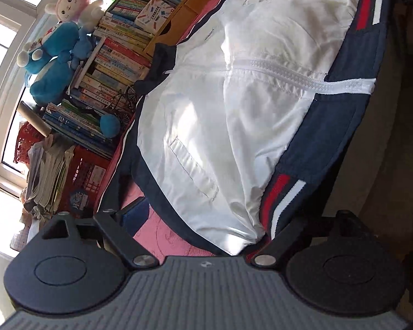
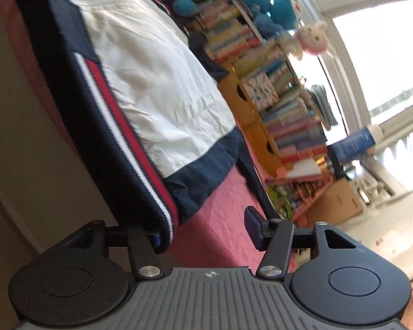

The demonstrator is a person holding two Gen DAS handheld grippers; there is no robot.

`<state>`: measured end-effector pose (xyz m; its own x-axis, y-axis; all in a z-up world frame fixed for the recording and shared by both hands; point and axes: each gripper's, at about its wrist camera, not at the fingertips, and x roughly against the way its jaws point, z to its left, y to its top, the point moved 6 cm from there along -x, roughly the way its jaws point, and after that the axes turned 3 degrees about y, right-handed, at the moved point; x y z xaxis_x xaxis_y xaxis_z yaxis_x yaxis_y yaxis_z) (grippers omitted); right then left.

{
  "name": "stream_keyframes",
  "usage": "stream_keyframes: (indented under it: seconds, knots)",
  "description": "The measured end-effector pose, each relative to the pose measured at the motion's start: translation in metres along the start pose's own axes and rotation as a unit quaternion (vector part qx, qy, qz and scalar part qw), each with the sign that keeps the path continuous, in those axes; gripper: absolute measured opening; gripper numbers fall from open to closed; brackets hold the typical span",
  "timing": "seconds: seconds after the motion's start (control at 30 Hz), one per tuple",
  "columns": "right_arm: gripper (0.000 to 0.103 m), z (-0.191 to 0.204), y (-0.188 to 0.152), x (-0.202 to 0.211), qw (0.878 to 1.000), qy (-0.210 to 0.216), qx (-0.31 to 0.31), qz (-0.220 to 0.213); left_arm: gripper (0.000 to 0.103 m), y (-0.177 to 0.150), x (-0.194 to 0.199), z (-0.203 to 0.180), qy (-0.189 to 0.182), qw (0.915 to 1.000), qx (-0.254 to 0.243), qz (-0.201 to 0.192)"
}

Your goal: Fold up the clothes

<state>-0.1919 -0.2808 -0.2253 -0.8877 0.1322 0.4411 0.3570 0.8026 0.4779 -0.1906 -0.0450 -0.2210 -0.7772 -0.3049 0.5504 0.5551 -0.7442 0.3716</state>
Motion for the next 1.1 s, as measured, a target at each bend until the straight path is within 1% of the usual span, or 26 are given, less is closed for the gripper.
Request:
stream_keyframes:
  seconds: [0.03,0.07,0.13,0.17,0.2,0.3,0.33,0.37,0.4,0.47,0.53,0.57,0.63,0.67,0.7,0.73,0.77,0.8,0.83,0.87,0.9,0.93,0.97,1.0,1.07,1.1]
  knots:
    - [0.064,-0.004,0.001,-0.005,0.999,0.002,-0.03,0.022,0.096,-0.003,-0.003,-0.004,-0.026,0.9995,-0.002,0.02]
    - [0.063,-0.002,0.003,-0.004,0.999,0.024,-0.03,0.021,0.096,-0.007,-0.005,-0.007,-0.052,0.9978,-0.003,0.04]
    - [0.064,0.003,0.009,-0.001,0.997,0.074,-0.018,0.011,0.094,-0.014,-0.007,-0.005,-0.106,0.9909,0.031,0.077]
    - [0.065,0.002,0.009,0.001,0.995,0.098,-0.013,0.013,0.094,-0.016,-0.004,-0.001,-0.145,0.9831,0.063,0.093]
    - [0.073,0.0,0.008,0.003,0.992,0.122,-0.008,0.015,0.094,-0.018,-0.001,0.008,-0.181,0.9719,0.106,0.106]
    - [0.088,-0.013,-0.001,0.009,0.974,0.216,-0.016,0.06,0.096,-0.031,0.005,0.04,-0.226,0.9447,0.196,0.134]
    - [0.09,-0.021,-0.003,0.014,0.964,0.252,-0.024,0.082,0.096,-0.036,0.006,0.053,-0.23,0.9374,0.22,0.142]
    - [0.092,-0.033,-0.001,0.018,0.957,0.269,-0.04,0.099,0.096,-0.04,0.006,0.067,-0.232,0.9296,0.244,0.15]
    - [0.092,-0.046,0.002,0.021,0.951,0.282,-0.058,0.114,0.096,-0.039,0.006,0.08,-0.218,0.9294,0.261,0.142]
    - [0.093,-0.077,0.026,0.021,0.944,0.291,-0.117,0.106,0.096,-0.036,0.006,0.106,-0.19,0.9276,0.296,0.126]
    - [0.094,-0.094,0.067,0.014,0.932,0.305,-0.187,0.064,0.096,-0.015,-0.006,0.125,-0.174,0.9281,0.317,0.089]
    - [0.094,-0.093,0.089,0.0,0.929,0.306,-0.204,0.045,0.096,-0.004,-0.014,0.132,-0.17,0.9266,0.328,0.07]
    - [0.085,-0.089,0.13,-0.03,0.923,0.307,-0.231,0.01,0.096,0.018,-0.04,0.13,-0.162,0.9209,0.35,0.056]
    - [0.069,-0.077,0.148,-0.044,0.923,0.306,-0.232,0.0,0.096,0.029,-0.053,0.129,-0.158,0.9178,0.361,0.05]
    - [0.05,-0.062,0.163,-0.058,0.92,0.309,-0.241,-0.001,0.095,0.038,-0.072,0.121,-0.158,0.9147,0.367,0.064]
    - [0.043,-0.047,0.178,-0.071,0.916,0.313,-0.252,0.001,0.094,0.036,-0.086,0.114,-0.155,0.9152,0.362,0.086]
    - [0.04,-0.034,0.186,-0.085,0.909,0.318,-0.268,0.012,0.089,0.034,-0.099,0.107,-0.153,0.9151,0.357,0.108]
    - [0.038,-0.023,0.188,-0.101,0.905,0.318,-0.281,0.032,0.088,0.032,-0.112,0.1,-0.15,0.9145,0.353,0.129]
    - [0.037,-0.017,0.177,-0.116,0.907,0.303,-0.289,0.057,0.091,0.019,-0.119,0.097,-0.151,0.9107,0.357,0.142]
    - [0.036,-0.014,0.164,-0.131,0.909,0.284,-0.295,0.081,0.098,0.008,-0.12,0.099,-0.156,0.9045,0.374,0.133]
    - [0.042,-0.01,0.151,-0.145,0.91,0.265,-0.301,0.105,0.103,-0.005,-0.121,0.104,-0.164,0.8958,0.389,0.14]
    - [0.044,-0.016,0.149,-0.15,0.911,0.249,-0.309,0.11,0.103,-0.017,-0.121,0.108,-0.171,0.8867,0.403,0.147]
    - [0.052,-0.025,0.148,-0.154,0.912,0.234,-0.319,0.11,0.103,-0.029,-0.121,0.113,-0.179,0.8774,0.418,0.154]
    - [0.052,-0.034,0.147,-0.158,0.912,0.219,-0.328,0.111,0.103,-0.032,-0.12,0.119,-0.163,0.8772,0.418,0.171]
    - [0.047,-0.051,0.146,-0.165,0.912,0.189,-0.347,0.112,0.087,-0.019,-0.116,0.139,-0.138,0.8806,0.423,0.163]
    - [0.047,-0.06,0.145,-0.168,0.911,0.173,-0.356,0.112,0.087,-0.008,-0.115,0.153,-0.143,0.8788,0.434,0.137]
